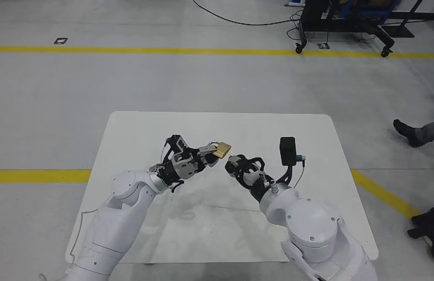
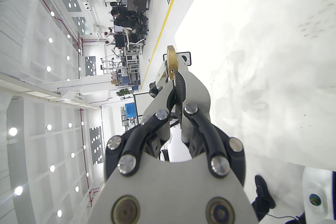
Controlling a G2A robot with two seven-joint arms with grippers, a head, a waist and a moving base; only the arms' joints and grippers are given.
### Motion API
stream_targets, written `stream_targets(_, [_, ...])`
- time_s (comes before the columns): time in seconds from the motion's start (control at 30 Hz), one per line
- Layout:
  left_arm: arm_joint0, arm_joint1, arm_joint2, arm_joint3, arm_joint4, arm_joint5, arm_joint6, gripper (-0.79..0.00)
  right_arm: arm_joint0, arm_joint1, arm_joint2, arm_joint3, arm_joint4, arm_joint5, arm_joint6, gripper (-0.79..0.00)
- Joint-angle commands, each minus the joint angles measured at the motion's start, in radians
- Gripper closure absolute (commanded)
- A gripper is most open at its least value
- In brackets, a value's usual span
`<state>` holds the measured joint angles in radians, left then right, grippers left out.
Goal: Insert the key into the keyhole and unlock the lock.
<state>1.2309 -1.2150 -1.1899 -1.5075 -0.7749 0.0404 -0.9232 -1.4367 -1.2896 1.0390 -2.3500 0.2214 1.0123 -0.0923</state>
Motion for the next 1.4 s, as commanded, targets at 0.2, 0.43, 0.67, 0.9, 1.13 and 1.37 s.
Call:
stream_targets(0.2, [-0.003, 0.002, 0.002, -0.005, 0.010, -0.004, -0.028, 0.000, 0.005, 0.007, 0.006, 0.000, -0.010, 0.000, 0.034, 0.000])
stream_targets(0.43, [-0.004, 0.004, 0.000, 0.001, 0.008, -0.008, -0.049, 0.000, 0.013, 0.013, 0.016, 0.000, -0.008, 0.000, 0.071, 0.000])
stream_targets(0.67, [-0.004, 0.005, -0.003, -0.003, 0.004, -0.024, -0.055, 0.000, 0.039, 0.020, 0.025, 0.000, -0.012, 0.000, 0.128, 0.000])
stream_targets(0.9, [-0.005, 0.006, -0.001, -0.005, 0.008, -0.038, -0.085, 0.000, 0.044, 0.026, 0.034, 0.000, -0.019, 0.000, 0.161, 0.000])
stream_targets(1.13, [0.000, 0.008, -0.004, -0.013, 0.013, -0.044, -0.095, 0.000, 0.046, 0.030, 0.049, 0.000, -0.022, 0.000, 0.179, 0.000])
stream_targets(1.37, [0.003, 0.010, -0.005, -0.025, 0.015, -0.048, -0.096, 0.000, 0.050, 0.034, 0.047, 0.000, -0.023, 0.000, 0.202, -0.659])
